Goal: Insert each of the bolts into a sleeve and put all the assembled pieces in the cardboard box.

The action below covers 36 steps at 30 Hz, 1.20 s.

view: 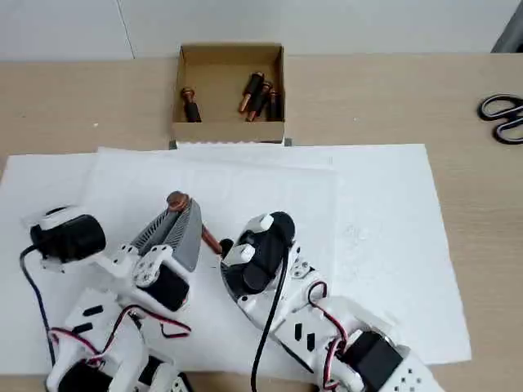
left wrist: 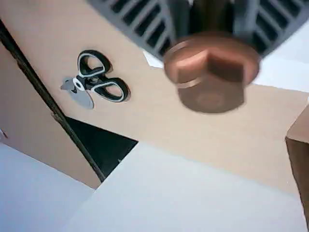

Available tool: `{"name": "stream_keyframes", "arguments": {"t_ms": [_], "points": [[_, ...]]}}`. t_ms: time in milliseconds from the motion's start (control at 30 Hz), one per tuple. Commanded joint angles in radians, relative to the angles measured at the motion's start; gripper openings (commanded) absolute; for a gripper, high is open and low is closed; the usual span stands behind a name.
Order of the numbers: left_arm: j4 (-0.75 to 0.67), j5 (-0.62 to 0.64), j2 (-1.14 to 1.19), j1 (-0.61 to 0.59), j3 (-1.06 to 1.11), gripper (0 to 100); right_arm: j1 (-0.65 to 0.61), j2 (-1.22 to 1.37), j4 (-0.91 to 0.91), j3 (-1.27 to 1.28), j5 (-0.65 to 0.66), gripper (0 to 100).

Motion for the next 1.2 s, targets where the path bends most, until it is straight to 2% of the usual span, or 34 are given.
{"name": "stream_keyframes", "arguments": {"t_ms": [0, 367, 767, 900, 1067, 1167], "points": [[-0.041, 0.0, -0.009, 0.009, -0.004, 1, -0.007, -0.018, -0.024, -0.008, -0.012, 0.2], [-0.041, 0.002, -0.009, 0.009, 0.002, 1, -0.007, -0.021, -0.022, 0.003, -0.012, 0.2], [-0.13, 0.002, -0.011, 0.011, 0.09, 1, -0.007, -0.024, 0.018, 0.0, -0.014, 0.2], [-0.1, -0.002, -0.012, 0.012, 0.084, 1, -0.007, -0.024, 0.012, -0.002, -0.014, 0.2], [0.006, -0.003, -0.012, 0.114, 0.045, 1, -0.007, -0.024, 0.012, -0.002, -0.014, 0.2], [0.02, -0.021, -0.012, 0.138, 0.041, 1, -0.007, -0.024, 0.012, -0.002, -0.014, 0.2]]}}
